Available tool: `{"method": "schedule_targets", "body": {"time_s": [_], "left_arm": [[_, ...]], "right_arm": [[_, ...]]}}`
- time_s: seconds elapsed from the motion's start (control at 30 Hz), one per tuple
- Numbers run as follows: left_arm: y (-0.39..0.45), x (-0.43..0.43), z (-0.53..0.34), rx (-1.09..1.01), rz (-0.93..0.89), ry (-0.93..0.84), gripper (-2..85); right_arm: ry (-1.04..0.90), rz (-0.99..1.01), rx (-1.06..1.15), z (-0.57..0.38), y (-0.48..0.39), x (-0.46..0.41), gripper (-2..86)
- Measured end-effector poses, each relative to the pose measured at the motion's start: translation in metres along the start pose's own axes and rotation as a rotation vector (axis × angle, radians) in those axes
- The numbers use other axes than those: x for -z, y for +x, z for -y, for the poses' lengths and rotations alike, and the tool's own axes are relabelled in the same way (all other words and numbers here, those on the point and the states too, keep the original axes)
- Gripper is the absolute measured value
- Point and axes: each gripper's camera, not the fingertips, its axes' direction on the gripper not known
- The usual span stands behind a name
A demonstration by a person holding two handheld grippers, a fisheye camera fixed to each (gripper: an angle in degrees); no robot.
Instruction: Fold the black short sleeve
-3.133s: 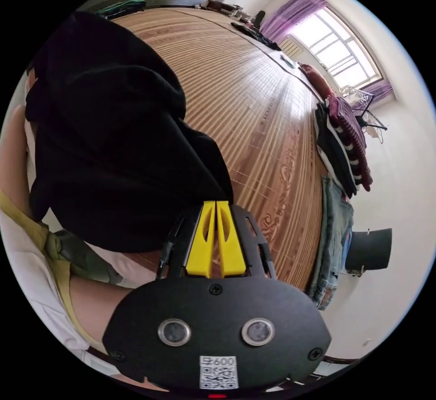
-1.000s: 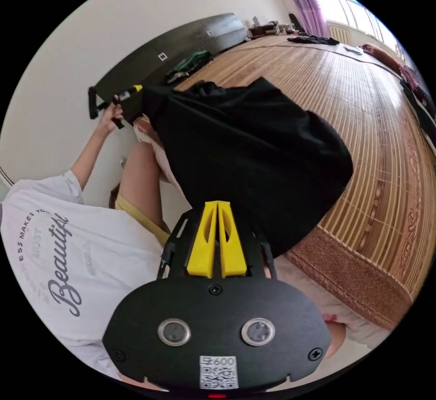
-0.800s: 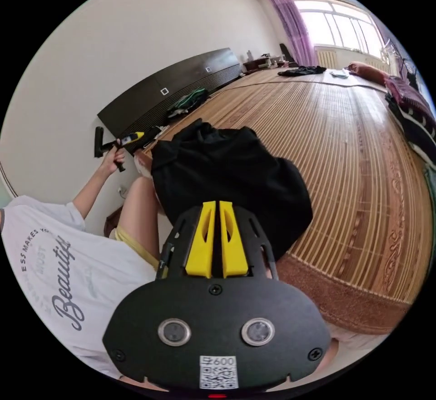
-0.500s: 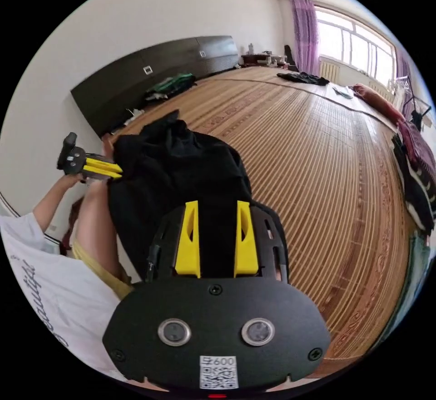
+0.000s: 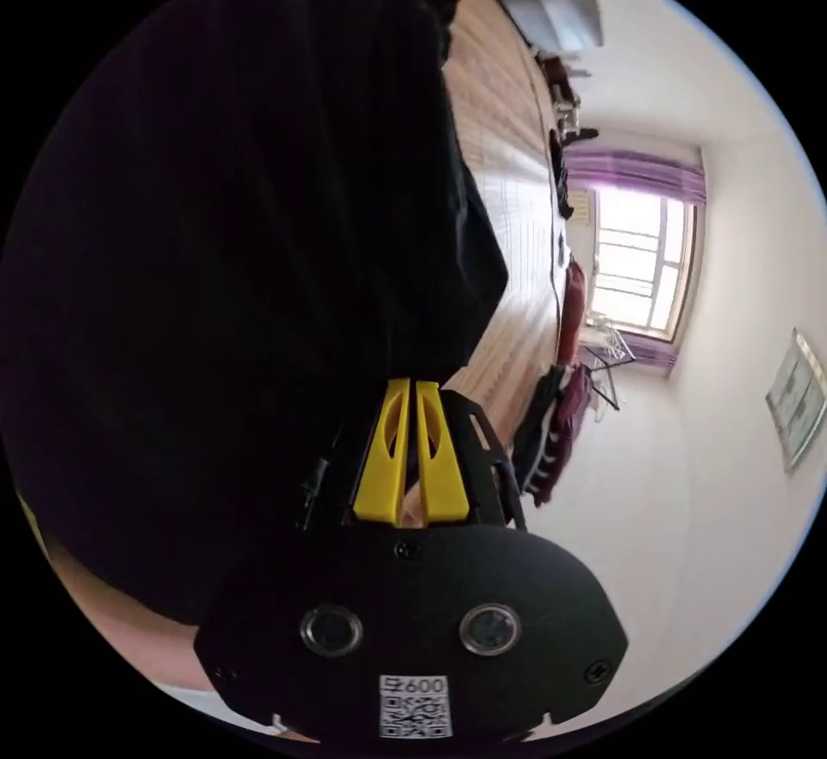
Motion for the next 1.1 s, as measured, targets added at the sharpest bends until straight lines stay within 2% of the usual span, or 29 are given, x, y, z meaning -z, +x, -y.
{"method": "schedule_targets", "body": {"time_s": [0.13,0.23,0.33,0.4,0.5,0.57,0.7,0.73,0.8,0.97,1.1], "left_arm": [[-0.019,-0.019,0.045,0.135,-0.078,0.034,1.4],[-0.018,-0.034,0.079,0.152,-0.091,0.077,1.2],[-0.01,-0.049,0.115,0.162,-0.052,0.083,1.0],[-0.001,-0.056,0.137,0.153,-0.017,0.065,0.8],[0.027,-0.066,0.165,0.081,0.121,0.032,0.7],[0.058,-0.076,0.174,0.0,0.28,0.016,0.5],[0.104,-0.102,0.172,-0.073,0.555,0.043,0.2],[0.116,-0.112,0.169,-0.098,0.628,0.056,0.1],[0.128,-0.123,0.169,-0.137,0.695,0.05,-0.1],[0.129,-0.136,0.17,-0.167,0.697,0.081,-0.2],[0.132,-0.146,0.167,-0.172,0.72,0.111,-0.1]], "right_arm": [[-0.17,0.117,0.04,-0.044,-0.061,-0.009,-0.9],[-0.211,0.219,0.145,-0.086,-0.12,0.018,-0.9],[-0.093,0.287,0.421,-0.137,-0.191,0.087,-0.9],[-0.03,0.362,0.458,-0.151,-0.201,0.116,-0.8],[0.035,0.492,0.389,-0.158,-0.182,0.127,-0.8],[0.113,0.615,0.321,-0.17,-0.157,0.133,-0.8],[0.447,1.127,0.185,-0.201,-0.107,0.129,-0.8],[0.435,1.221,0.118,-0.193,-0.111,0.115,-0.8],[0.354,1.271,0.045,-0.181,-0.106,0.111,-0.8],[0.419,1.094,0.17,-0.159,-0.111,0.177,-0.8],[0.391,1.249,0.144,-0.121,-0.067,0.158,-0.8]]}}
